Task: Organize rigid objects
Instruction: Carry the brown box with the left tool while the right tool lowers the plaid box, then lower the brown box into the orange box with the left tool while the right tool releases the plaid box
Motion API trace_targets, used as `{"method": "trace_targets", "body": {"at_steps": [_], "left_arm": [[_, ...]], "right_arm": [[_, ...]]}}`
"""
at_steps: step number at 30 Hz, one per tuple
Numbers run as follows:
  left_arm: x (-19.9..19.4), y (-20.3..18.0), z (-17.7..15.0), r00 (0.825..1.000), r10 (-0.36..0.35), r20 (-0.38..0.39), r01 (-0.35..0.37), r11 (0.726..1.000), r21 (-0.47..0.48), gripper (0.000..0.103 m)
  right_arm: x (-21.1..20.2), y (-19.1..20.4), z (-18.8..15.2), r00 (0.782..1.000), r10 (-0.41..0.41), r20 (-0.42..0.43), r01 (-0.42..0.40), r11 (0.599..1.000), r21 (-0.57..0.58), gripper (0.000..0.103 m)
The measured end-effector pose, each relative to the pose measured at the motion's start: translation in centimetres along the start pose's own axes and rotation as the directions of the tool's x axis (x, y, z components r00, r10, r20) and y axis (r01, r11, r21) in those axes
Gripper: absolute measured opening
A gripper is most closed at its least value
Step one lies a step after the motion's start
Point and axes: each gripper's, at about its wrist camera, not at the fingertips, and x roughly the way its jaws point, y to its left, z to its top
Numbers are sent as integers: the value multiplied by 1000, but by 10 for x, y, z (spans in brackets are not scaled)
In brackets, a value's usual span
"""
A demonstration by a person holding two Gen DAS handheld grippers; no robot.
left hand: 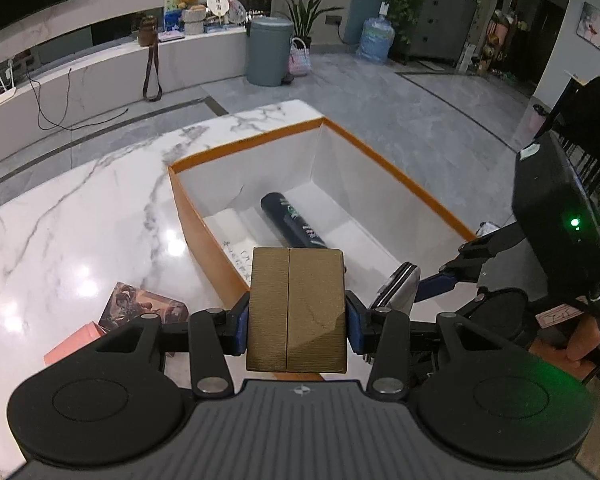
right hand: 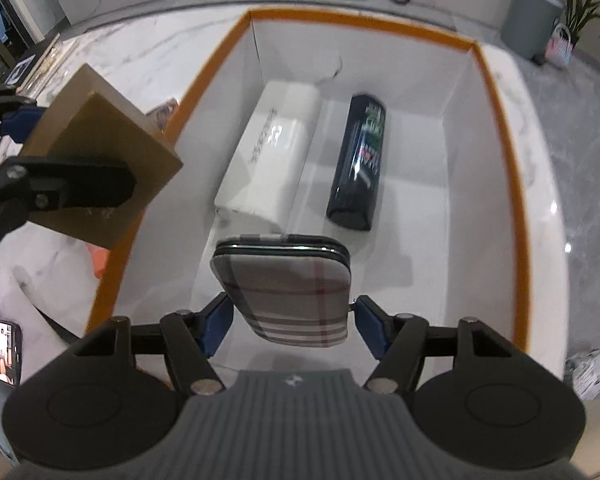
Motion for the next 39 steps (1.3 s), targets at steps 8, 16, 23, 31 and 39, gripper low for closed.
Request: {"method": "trace_targets", "body": {"at_steps": [8,16,23,31,39], "left_arm": [[7,2,7,1000,-14,14,14,1000,21,51],[19,-1,21,999,-45,21,45,999,15,51],[43,-8,28,997,-74,-26,75,997,11,51],[68,-9,24,988,-41,-148,39,999,-20,51],[81,-15,36,955,57,-293,-50,998,29,51]], "right_arm": [[26,-15,11,999,37,-34,-34,995,90,66],[42,-20,20,998,4,-59,2,995,104,66],[39,-28,20,998,2,-70,7,993,119,70],[40,-29,18,997,22,-69,-17,997,78,62],[33,-43,16,998,5,-68,2,994,105,62]]}}
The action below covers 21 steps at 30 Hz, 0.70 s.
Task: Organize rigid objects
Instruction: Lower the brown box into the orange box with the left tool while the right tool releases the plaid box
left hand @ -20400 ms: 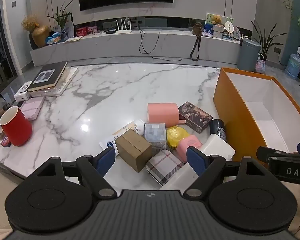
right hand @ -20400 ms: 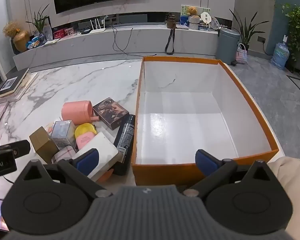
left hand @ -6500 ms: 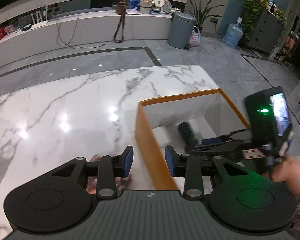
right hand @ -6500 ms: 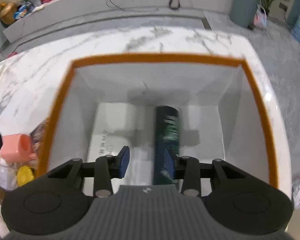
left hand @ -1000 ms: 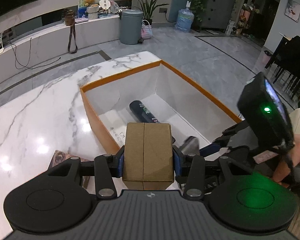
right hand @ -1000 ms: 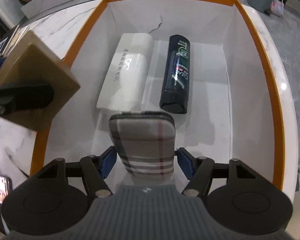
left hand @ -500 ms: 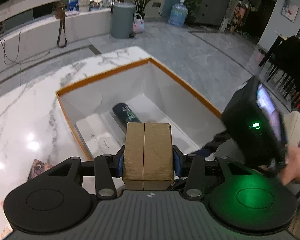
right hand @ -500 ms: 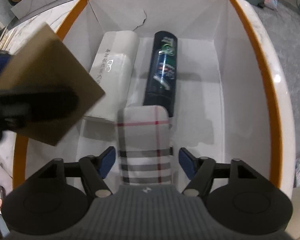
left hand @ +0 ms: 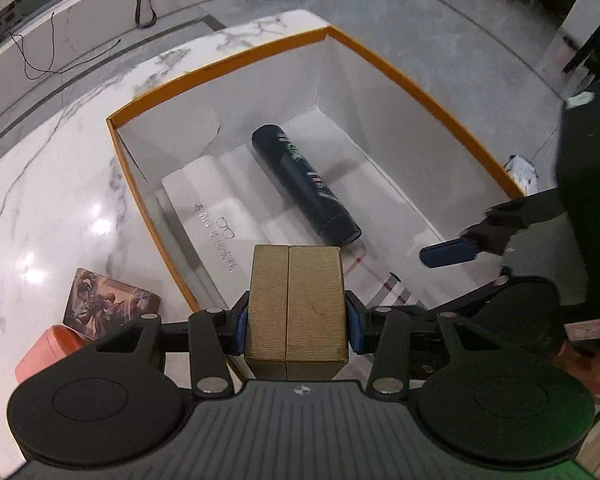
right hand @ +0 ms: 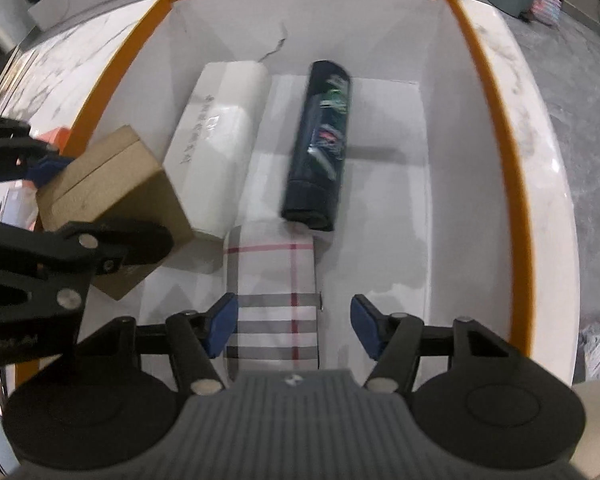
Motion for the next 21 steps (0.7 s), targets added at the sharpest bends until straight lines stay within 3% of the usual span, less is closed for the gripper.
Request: {"method": "trace_targets", "body": {"at_steps": [5,8,13,16,21], "left_arm": [[3,-11,-6,999,-31,-16,33,984,173,51],[4,-20,-13,998,-53,-34,60,956,287,51],[10,-39,-19,996,-31,-78,63,891,450,51],[15,-47,-24,993,-28,-112,82,853,516,51],[22,-46,-23,991,-17,-133,83,856,510,52]], "right_arm": [[-8,-15,-4,997,62,37,-64,997,44,59],[-12,-17,-8,993,101,69,-104,994,46,59],[-9,-20,-7,988,124,94,-132,988,84,58],[-6,-19,-8,986,132,99,-141,986,90,57],[-2,-21,-8,985,151,84,-159,982,98,56]]}}
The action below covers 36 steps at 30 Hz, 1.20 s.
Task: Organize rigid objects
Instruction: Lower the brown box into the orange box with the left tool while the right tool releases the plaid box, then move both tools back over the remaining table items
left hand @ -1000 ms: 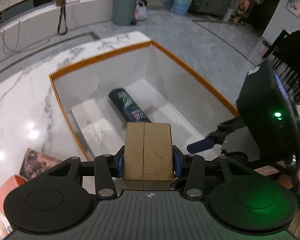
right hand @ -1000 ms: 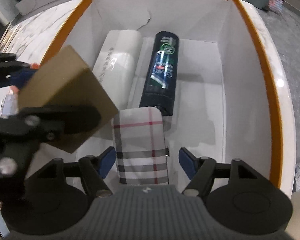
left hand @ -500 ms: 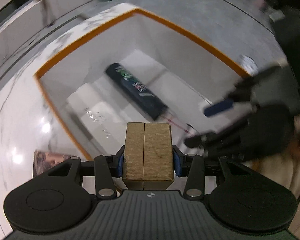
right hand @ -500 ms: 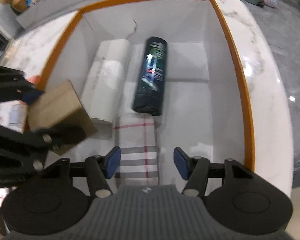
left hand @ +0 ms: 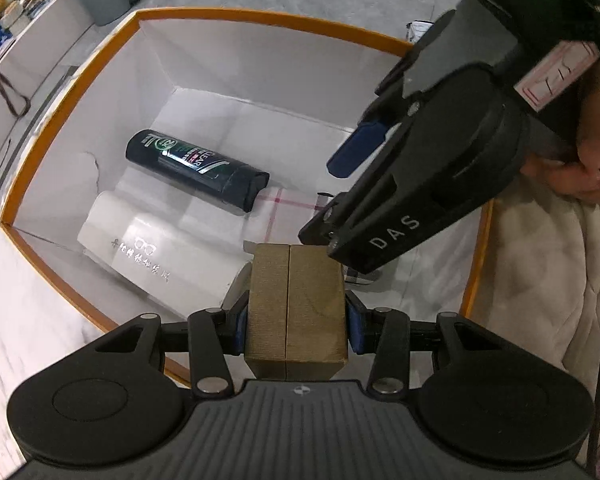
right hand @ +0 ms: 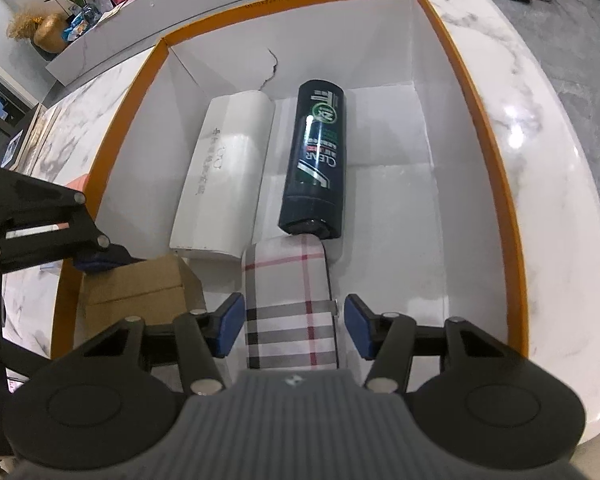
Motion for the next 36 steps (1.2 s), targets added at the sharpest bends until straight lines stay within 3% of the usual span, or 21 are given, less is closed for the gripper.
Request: {"method": "trace_targets", "body": {"at_steps": [4,17,21,27,32,36], "left_arm": [[3,2,-5,998,50,-27,-50,999,1,57],[-29,1,-21,995,52,87,-48,998,-47,60],[-45,6,-29,989,31,146,-16,994,-107,60],[-71,8,-46,968,69,242,-24,983,-184,60],[-89,15,-65,949,145,280,-73,965,-252,60],[-102,29,-85,939,187,288,-77,932,-353,60]], "right_arm": [[6,3,0,1000,9,-25,-10,1000,-25,56],[8,15,-4,999,-42,-23,39,992,-117,56],[-1,22,-7,995,-92,29,95,985,-145,60],[-23,39,-14,975,-147,169,181,961,-209,64],[-43,60,-16,958,-112,264,176,956,-234,68],[-49,83,-16,942,-107,319,209,929,-305,68]]}}
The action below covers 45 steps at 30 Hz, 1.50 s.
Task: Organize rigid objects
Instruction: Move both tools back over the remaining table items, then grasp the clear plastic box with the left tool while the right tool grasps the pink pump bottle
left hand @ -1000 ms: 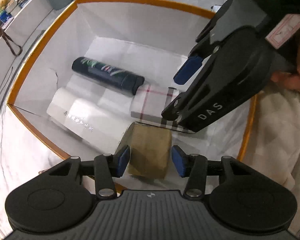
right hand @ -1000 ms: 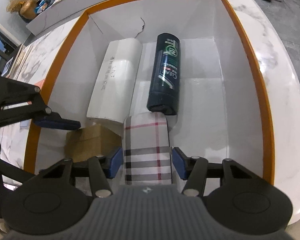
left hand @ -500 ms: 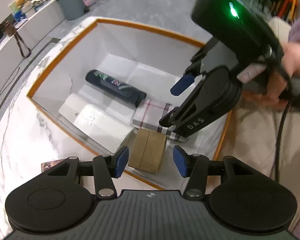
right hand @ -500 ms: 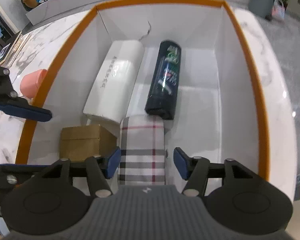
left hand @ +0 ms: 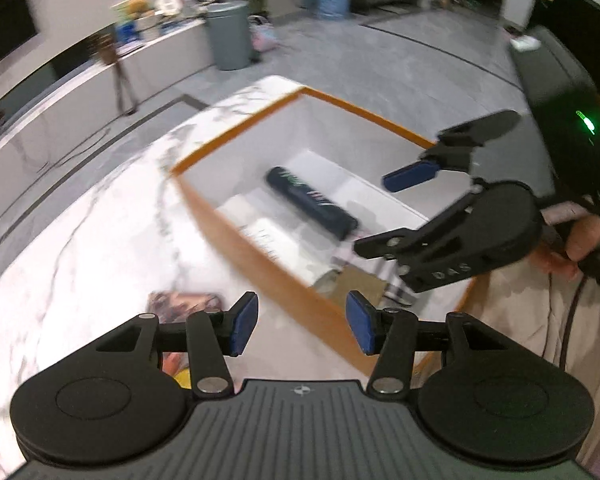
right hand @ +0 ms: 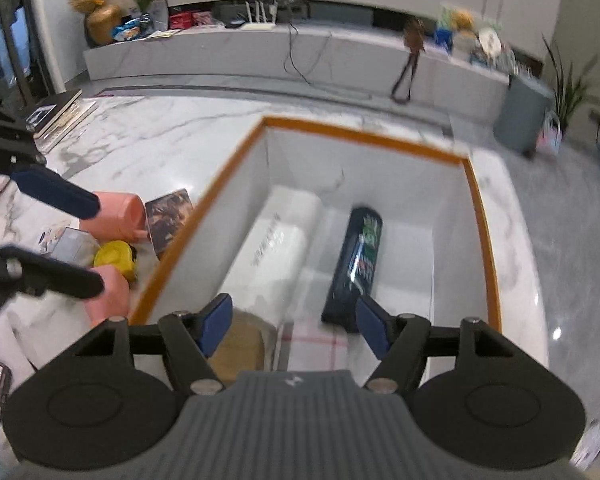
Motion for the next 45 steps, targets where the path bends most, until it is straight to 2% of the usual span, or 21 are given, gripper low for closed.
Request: {"method": "trace_targets", "body": {"at_steps": [5,9,12,18,22,24,28,32,37,41,45], "left_arm": [[-22,24,-18,998,62,29,-59,995,-85,60],[-37,44,-34,990,137,40,-129,977,-168,60],[-42,58,-43,986,166,28,-155,957,-246,60],[-41,82,-70,987,160,5,-148,920,-362,60],[-33,98,-89,989,149,-17,-141,891,-431,61],[-25,105,-95,988,149,-31,-146,873,-466,66],[-6,111,-105,985,153,-81,-173,842,-511,68],[11,119,-111,987,131,-90,-159,815,-557,71],[26,123,-115,982,124,-143,-184,801,-570,72],[32,124,-118,985,106,-139,-167,793,-586,71],[34,124,-118,983,115,-143,-177,797,-577,64]], "right_arm": [[-7,26,14,999,5,32,-3,999,-50,68],[-15,55,28,997,69,45,-65,993,-94,68],[-16,82,37,991,123,59,-115,984,-137,68],[6,138,42,983,182,2,-178,962,-207,68],[30,163,39,984,168,-58,-178,952,-248,68],[42,171,35,983,157,-92,-177,948,-265,68],[65,176,28,979,121,-162,-162,948,-273,63],[83,172,23,974,94,-205,-146,956,-253,63],[95,170,17,965,101,-243,-154,966,-209,63],[101,173,13,963,105,-248,-155,969,-190,61],[105,176,9,961,117,-252,-164,971,-173,56]]}}
